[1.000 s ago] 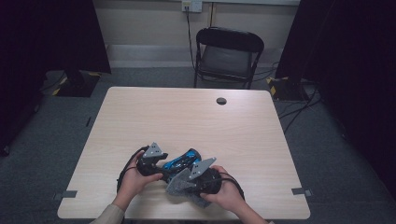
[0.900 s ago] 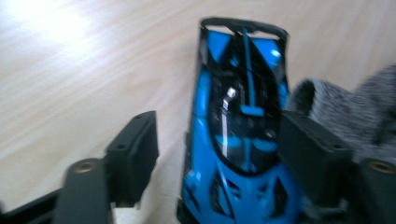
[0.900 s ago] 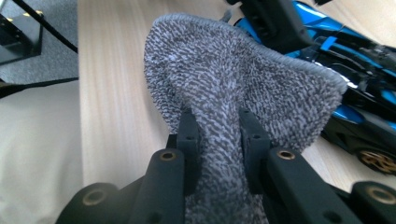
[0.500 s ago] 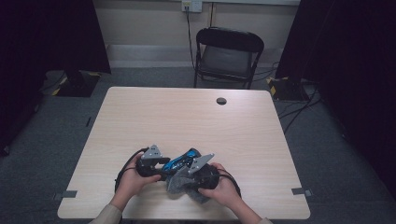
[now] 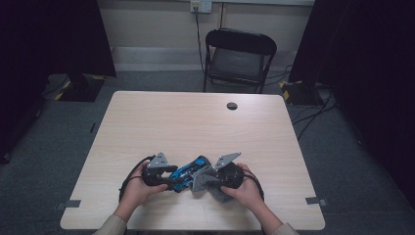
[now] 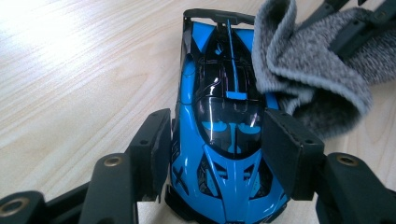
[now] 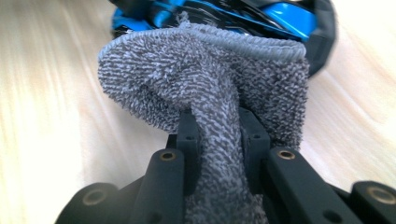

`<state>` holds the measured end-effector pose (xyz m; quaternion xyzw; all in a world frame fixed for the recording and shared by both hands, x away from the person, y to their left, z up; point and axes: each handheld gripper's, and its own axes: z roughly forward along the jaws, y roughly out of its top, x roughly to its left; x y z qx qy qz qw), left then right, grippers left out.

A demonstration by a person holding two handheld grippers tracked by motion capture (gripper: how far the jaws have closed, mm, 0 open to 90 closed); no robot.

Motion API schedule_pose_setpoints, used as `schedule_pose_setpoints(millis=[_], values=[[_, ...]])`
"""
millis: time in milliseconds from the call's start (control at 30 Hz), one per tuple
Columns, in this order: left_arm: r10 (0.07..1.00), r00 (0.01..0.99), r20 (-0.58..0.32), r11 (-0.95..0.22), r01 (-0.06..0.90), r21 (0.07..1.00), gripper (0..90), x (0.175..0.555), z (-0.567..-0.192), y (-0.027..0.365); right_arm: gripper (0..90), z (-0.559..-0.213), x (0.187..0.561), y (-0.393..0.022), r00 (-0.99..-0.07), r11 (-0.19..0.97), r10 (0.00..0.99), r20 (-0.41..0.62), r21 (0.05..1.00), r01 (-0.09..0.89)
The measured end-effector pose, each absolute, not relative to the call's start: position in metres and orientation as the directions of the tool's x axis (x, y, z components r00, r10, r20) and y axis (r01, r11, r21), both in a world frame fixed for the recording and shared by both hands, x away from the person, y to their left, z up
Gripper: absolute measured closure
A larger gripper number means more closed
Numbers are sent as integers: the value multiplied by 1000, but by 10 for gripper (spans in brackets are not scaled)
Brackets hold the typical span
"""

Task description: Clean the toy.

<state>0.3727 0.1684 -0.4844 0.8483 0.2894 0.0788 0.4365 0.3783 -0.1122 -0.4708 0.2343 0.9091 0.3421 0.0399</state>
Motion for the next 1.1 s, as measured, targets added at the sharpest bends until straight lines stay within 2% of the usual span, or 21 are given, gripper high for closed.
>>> schedule_pose_setpoints(millis=[733, 900, 1100], values=[[563, 818, -118, -448, 422, 788, 436, 372, -485, 169, 751, -463, 386, -151, -834, 625, 548, 62, 632, 458], [563, 818, -120, -447, 423, 788, 436, 372, -485, 169, 752, -454, 373, -145, -867, 643, 494, 59, 646, 410], [564, 817, -119, -449, 424, 787, 435, 372, -485, 169, 752, -445, 354, -115, -923, 673, 381, 59, 667, 320]])
